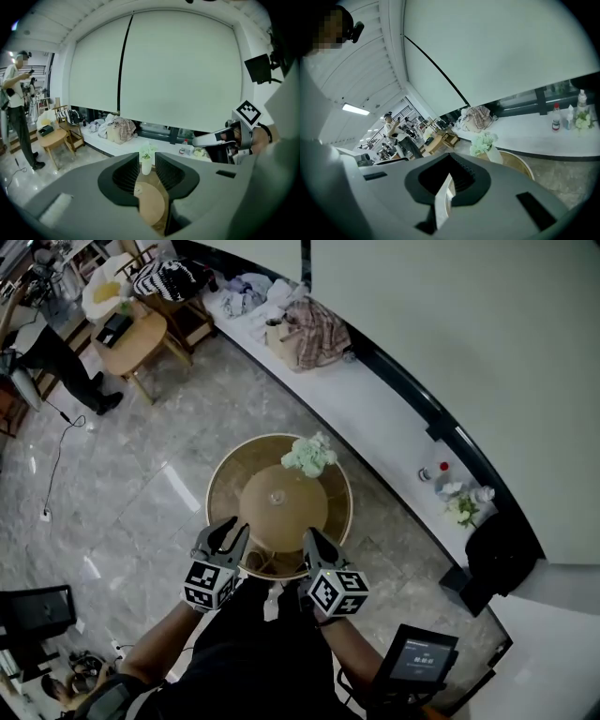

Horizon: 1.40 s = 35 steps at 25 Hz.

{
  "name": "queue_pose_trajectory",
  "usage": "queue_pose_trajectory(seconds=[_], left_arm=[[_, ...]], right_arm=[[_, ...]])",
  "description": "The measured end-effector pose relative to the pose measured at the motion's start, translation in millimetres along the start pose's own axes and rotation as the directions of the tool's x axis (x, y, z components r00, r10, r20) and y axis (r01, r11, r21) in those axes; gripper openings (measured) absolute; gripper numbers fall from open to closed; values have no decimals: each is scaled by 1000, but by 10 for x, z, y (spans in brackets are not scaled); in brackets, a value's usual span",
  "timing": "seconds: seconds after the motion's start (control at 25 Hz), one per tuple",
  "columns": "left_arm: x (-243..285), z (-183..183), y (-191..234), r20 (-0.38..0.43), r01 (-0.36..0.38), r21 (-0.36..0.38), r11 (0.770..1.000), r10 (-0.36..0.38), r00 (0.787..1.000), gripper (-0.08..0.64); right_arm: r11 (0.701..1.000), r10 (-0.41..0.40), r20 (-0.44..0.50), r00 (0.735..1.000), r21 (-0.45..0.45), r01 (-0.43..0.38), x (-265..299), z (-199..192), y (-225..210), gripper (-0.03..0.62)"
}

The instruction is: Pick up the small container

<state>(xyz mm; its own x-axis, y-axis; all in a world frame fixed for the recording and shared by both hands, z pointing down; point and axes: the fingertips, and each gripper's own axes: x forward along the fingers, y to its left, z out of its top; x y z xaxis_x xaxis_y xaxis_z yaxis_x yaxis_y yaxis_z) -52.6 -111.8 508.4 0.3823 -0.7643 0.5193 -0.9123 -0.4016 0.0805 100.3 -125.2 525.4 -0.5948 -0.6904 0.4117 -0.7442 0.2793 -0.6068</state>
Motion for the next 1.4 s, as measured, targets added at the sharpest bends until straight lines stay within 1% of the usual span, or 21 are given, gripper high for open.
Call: queue_pose_trajectory(seconds=[0.08,0.2,0.36,0.44,0.64,0.72,0.84,0.92,0.96,1.08,1.2,1.24,1.28,1.36,1.4], left_arm=[[200,-62,91,-13,24,36,999,-24,1000,89],[539,-211,251,-36,57,80,995,-54,998,89],[945,-449,452,-76,115,113,987,-107,991,101],[1104,-580,510,-100,144,133,981,-131,986,106],[1527,-857,617,-152,203,213,956,-173,973,124],[1722,-999,703,-177,209,212,955,-173,969,129],[2027,-1231,833,-213,203,189,961,-162,964,138],[2215,-1377,825,-233,217,193,957,-171,957,152],[2299,-1455,793,-243,233,202,951,-182,953,161],[2521,-1728,655,-276,302,240,923,-234,932,181],[2657,-1985,549,-324,362,293,885,-264,908,201],[2691,-2082,525,-349,380,330,864,-263,899,210],[2722,-2190,502,-380,403,378,833,-257,889,221],[2780,-2404,459,-441,453,468,759,-244,864,241],[2813,-2491,443,-463,474,480,738,-245,852,254]], right_arm=[[1000,-26,3,1000,-16,26,110,19,-106,6],[995,-86,17,996,-40,87,278,40,-283,6],[982,-189,25,982,6,189,413,-25,-495,6],[976,-219,11,976,25,218,466,-129,-554,6],[973,-224,-48,973,47,227,668,-446,-664,6],[970,-230,-64,971,65,234,741,-575,-729,6],[965,-235,-83,968,98,243,837,-758,-842,6],[963,-234,-99,967,117,245,863,-886,-916,6],[961,-232,-111,966,125,246,866,-957,-948,6],[957,-232,-153,961,141,253,864,-1176,-1038,6],[952,-232,-190,954,159,263,850,-1373,-1104,6],[950,-231,-199,952,166,265,843,-1430,-1121,6],[948,-231,-208,950,173,268,838,-1485,-1136,6],[945,-229,-221,948,183,271,842,-1574,-1162,6],[945,-227,-226,947,185,271,851,-1608,-1174,6]])
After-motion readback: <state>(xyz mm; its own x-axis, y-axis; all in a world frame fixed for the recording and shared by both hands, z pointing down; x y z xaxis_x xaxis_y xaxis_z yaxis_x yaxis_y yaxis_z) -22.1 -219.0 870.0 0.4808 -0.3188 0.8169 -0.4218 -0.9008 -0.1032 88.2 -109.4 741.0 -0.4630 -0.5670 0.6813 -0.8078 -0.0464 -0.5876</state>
